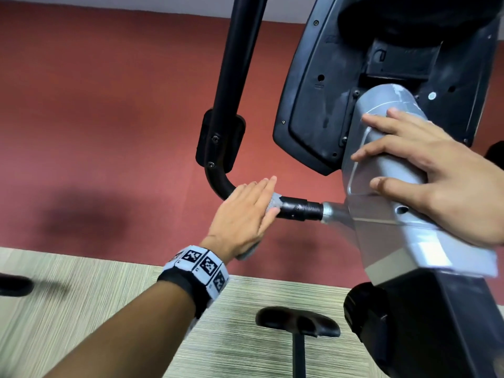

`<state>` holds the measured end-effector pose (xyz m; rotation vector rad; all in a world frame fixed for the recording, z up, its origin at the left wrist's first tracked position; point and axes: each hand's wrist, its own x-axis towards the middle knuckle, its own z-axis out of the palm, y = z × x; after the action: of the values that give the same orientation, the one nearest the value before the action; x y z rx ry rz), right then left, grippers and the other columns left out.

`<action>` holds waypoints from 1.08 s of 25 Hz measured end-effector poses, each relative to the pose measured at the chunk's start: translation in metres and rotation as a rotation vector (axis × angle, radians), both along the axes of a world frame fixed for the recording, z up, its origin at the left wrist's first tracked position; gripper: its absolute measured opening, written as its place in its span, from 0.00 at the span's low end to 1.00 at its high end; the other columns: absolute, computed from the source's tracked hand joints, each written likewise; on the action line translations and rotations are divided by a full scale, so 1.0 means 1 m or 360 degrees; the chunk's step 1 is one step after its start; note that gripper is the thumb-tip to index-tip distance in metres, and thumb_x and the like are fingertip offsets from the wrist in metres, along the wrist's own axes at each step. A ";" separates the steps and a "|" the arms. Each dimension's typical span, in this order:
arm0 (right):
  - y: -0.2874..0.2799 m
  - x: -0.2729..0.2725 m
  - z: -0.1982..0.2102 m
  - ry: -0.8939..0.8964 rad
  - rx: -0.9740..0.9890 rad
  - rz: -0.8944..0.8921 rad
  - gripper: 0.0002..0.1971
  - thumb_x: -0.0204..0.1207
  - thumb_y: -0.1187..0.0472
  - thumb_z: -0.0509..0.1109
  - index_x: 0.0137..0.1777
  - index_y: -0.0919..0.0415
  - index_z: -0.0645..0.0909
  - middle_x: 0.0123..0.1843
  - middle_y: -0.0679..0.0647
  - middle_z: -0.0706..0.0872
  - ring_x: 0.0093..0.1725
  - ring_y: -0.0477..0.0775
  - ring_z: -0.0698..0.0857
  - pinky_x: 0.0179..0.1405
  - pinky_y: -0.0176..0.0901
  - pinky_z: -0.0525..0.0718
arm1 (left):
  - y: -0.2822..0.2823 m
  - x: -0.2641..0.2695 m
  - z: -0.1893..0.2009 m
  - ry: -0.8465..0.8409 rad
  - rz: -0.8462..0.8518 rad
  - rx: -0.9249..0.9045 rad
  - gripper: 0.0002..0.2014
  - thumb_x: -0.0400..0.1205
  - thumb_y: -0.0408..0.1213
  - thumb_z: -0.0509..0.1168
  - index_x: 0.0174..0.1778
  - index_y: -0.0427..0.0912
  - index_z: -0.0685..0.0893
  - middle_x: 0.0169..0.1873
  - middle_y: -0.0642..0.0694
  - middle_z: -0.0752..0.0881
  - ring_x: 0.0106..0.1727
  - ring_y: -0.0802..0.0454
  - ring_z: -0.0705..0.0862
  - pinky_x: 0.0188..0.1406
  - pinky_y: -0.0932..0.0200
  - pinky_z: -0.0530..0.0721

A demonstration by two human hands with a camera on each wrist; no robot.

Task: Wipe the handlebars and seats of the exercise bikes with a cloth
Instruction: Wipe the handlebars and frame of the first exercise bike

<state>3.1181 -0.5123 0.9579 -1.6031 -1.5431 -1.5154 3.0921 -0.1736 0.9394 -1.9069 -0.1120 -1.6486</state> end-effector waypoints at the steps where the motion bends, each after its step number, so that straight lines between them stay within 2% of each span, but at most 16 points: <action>1: 0.000 0.000 0.000 0.0003 -0.0002 0.0001 0.22 0.66 0.35 0.65 0.63 0.24 0.76 0.85 0.27 0.63 0.86 0.28 0.48 0.81 0.34 0.48 | -0.009 0.005 0.000 -0.0091 -0.0025 -0.0092 0.32 0.91 0.51 0.45 0.87 0.35 0.62 0.79 0.40 0.77 0.76 0.42 0.76 0.80 0.47 0.67; 3: 0.000 -0.001 0.000 0.0014 -0.0011 -0.0001 0.20 0.68 0.39 0.68 0.62 0.25 0.78 0.86 0.27 0.63 0.86 0.29 0.48 0.81 0.33 0.48 | -0.039 0.028 0.002 -0.0204 -0.0110 -0.0253 0.31 0.91 0.50 0.46 0.86 0.34 0.64 0.72 0.42 0.81 0.70 0.43 0.79 0.75 0.47 0.72; 4: 0.000 -0.002 0.000 0.0020 -0.0018 -0.0009 0.19 0.68 0.39 0.68 0.60 0.27 0.80 0.86 0.28 0.63 0.87 0.29 0.48 0.81 0.33 0.48 | -0.054 0.039 0.003 -0.0179 -0.0154 -0.0236 0.30 0.91 0.50 0.47 0.86 0.35 0.64 0.70 0.43 0.81 0.68 0.43 0.79 0.73 0.48 0.72; 6: 0.000 -0.005 -0.001 0.0038 -0.0034 -0.0025 0.18 0.66 0.37 0.65 0.58 0.28 0.81 0.87 0.31 0.63 0.87 0.30 0.48 0.82 0.35 0.47 | -0.063 0.045 0.003 0.0066 -0.0204 -0.0055 0.30 0.92 0.50 0.48 0.87 0.37 0.61 0.75 0.44 0.78 0.72 0.45 0.76 0.75 0.50 0.68; 8: -0.001 -0.008 -0.002 0.0057 -0.0042 -0.0029 0.20 0.65 0.34 0.63 0.57 0.29 0.80 0.87 0.31 0.62 0.87 0.30 0.47 0.83 0.35 0.46 | -0.047 0.029 0.007 0.0234 -0.0168 0.0124 0.31 0.92 0.51 0.50 0.89 0.40 0.59 0.79 0.44 0.75 0.74 0.46 0.75 0.76 0.50 0.68; 9: -0.002 -0.009 -0.003 0.0074 -0.0046 -0.0034 0.19 0.65 0.35 0.64 0.57 0.30 0.81 0.87 0.31 0.62 0.87 0.29 0.46 0.83 0.34 0.46 | -0.033 0.024 0.009 0.0214 -0.0123 0.0167 0.31 0.92 0.53 0.50 0.89 0.40 0.59 0.80 0.44 0.75 0.74 0.45 0.75 0.77 0.49 0.69; 11: -0.001 -0.009 -0.002 0.0095 -0.0055 -0.0050 0.20 0.66 0.36 0.64 0.58 0.32 0.81 0.87 0.30 0.61 0.87 0.29 0.45 0.84 0.34 0.45 | -0.018 0.023 0.006 0.0001 -0.0043 0.0037 0.33 0.92 0.57 0.47 0.88 0.38 0.60 0.81 0.43 0.74 0.77 0.43 0.75 0.79 0.46 0.69; 13: -0.003 -0.008 -0.002 0.0079 -0.0058 -0.0071 0.23 0.64 0.33 0.59 0.59 0.32 0.80 0.87 0.31 0.60 0.87 0.30 0.45 0.87 0.39 0.46 | -0.030 0.037 0.003 -0.0161 0.0003 -0.0083 0.33 0.91 0.57 0.44 0.87 0.37 0.62 0.80 0.42 0.75 0.78 0.42 0.74 0.80 0.45 0.69; 17: -0.002 -0.008 -0.001 0.0076 -0.0061 -0.0068 0.25 0.63 0.32 0.58 0.60 0.33 0.81 0.88 0.32 0.60 0.87 0.32 0.46 0.89 0.44 0.47 | -0.045 0.052 0.006 0.0105 0.0166 0.0309 0.33 0.91 0.56 0.48 0.89 0.40 0.59 0.83 0.44 0.71 0.81 0.42 0.71 0.81 0.45 0.68; 18: -0.002 -0.008 0.000 0.0072 -0.0063 -0.0068 0.25 0.63 0.32 0.58 0.59 0.33 0.81 0.88 0.32 0.60 0.88 0.32 0.46 0.89 0.46 0.48 | -0.045 0.049 0.007 0.0098 0.0156 0.0302 0.33 0.91 0.56 0.48 0.88 0.40 0.60 0.82 0.44 0.72 0.80 0.42 0.72 0.80 0.45 0.69; 21: -0.002 -0.008 -0.002 0.0101 -0.0056 -0.0041 0.24 0.63 0.32 0.58 0.58 0.31 0.80 0.87 0.32 0.60 0.87 0.32 0.46 0.89 0.48 0.49 | -0.066 0.060 0.007 -0.0082 0.0037 -0.0053 0.32 0.90 0.56 0.44 0.80 0.38 0.72 0.70 0.43 0.83 0.70 0.42 0.80 0.70 0.47 0.75; 23: -0.001 -0.008 -0.002 0.0116 -0.0055 -0.0027 0.22 0.62 0.32 0.58 0.57 0.29 0.80 0.87 0.31 0.61 0.87 0.31 0.46 0.89 0.48 0.49 | -0.085 0.068 0.014 -0.0112 -0.0015 -0.0258 0.31 0.90 0.56 0.42 0.75 0.38 0.77 0.61 0.44 0.87 0.62 0.43 0.83 0.65 0.48 0.76; 25: -0.001 -0.009 -0.002 0.0118 -0.0057 -0.0033 0.22 0.62 0.32 0.58 0.57 0.28 0.79 0.87 0.31 0.60 0.87 0.31 0.46 0.90 0.49 0.49 | -0.083 0.071 0.014 -0.0108 -0.0025 -0.0192 0.30 0.90 0.54 0.44 0.78 0.37 0.74 0.65 0.43 0.86 0.68 0.42 0.81 0.67 0.48 0.75; 27: -0.001 -0.009 -0.002 0.0116 -0.0057 -0.0036 0.22 0.63 0.32 0.58 0.57 0.29 0.79 0.87 0.31 0.60 0.87 0.31 0.46 0.90 0.49 0.48 | -0.070 0.067 0.008 -0.0062 0.0041 0.0057 0.30 0.91 0.53 0.47 0.83 0.37 0.69 0.74 0.42 0.80 0.77 0.41 0.75 0.73 0.47 0.74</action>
<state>3.1090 -0.5131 0.9564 -1.6824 -1.5252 -1.4323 3.1592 -0.2432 0.9474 -1.8399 -0.1215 -1.6604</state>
